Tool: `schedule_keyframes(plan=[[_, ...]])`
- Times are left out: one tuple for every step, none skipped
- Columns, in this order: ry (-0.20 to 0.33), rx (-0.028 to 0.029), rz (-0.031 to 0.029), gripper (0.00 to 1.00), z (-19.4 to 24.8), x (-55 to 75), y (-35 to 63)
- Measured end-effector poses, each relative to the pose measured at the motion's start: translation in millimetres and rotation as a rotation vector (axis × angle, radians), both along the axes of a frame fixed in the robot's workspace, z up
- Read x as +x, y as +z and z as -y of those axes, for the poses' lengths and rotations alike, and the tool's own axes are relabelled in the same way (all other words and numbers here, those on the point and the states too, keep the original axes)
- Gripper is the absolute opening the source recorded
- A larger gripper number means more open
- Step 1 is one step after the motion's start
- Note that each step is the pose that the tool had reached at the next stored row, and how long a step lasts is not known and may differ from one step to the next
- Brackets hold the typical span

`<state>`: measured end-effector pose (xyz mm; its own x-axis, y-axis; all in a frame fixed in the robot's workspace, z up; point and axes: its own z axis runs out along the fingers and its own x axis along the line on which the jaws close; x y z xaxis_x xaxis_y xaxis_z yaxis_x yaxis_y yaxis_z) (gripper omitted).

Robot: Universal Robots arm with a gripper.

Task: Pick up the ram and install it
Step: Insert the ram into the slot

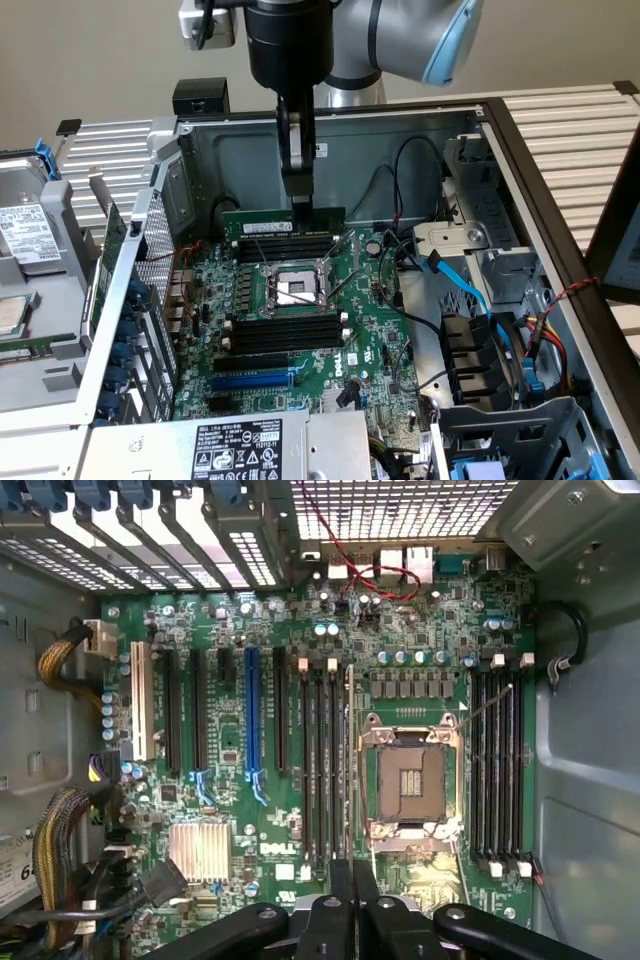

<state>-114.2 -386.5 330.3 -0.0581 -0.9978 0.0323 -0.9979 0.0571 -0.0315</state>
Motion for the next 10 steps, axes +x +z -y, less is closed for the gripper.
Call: schedule_keyframes(plan=[[0.000, -0.0002, 0.0021, 0.12, 0.0, 0.0, -1.1], [0.000, -0.0001, 0.0030, 0.12, 0.0, 0.0, -1.1], [0.000, 0.0000, 0.0031, 0.12, 0.0, 0.0, -1.1], [0.000, 0.0007, 0.0032, 0.12, 0.1, -0.1, -1.2], [0.004, 0.0013, 0.0033, 0.12, 0.1, -0.1, -1.3], [0.013, 0.0016, 0.0051, 0.12, 0.1, -0.1, -1.3], [0.023, 0.0018, 0.0062, 0.12, 0.1, -0.1, -1.5], [0.035, 0.0019, 0.0062, 0.12, 0.1, -0.3, -1.7], [0.044, 0.0018, 0.0063, 0.12, 0.1, -0.9, -1.8], [0.046, 0.0019, 0.0063, 0.12, 0.1, -0.9, -1.8]])
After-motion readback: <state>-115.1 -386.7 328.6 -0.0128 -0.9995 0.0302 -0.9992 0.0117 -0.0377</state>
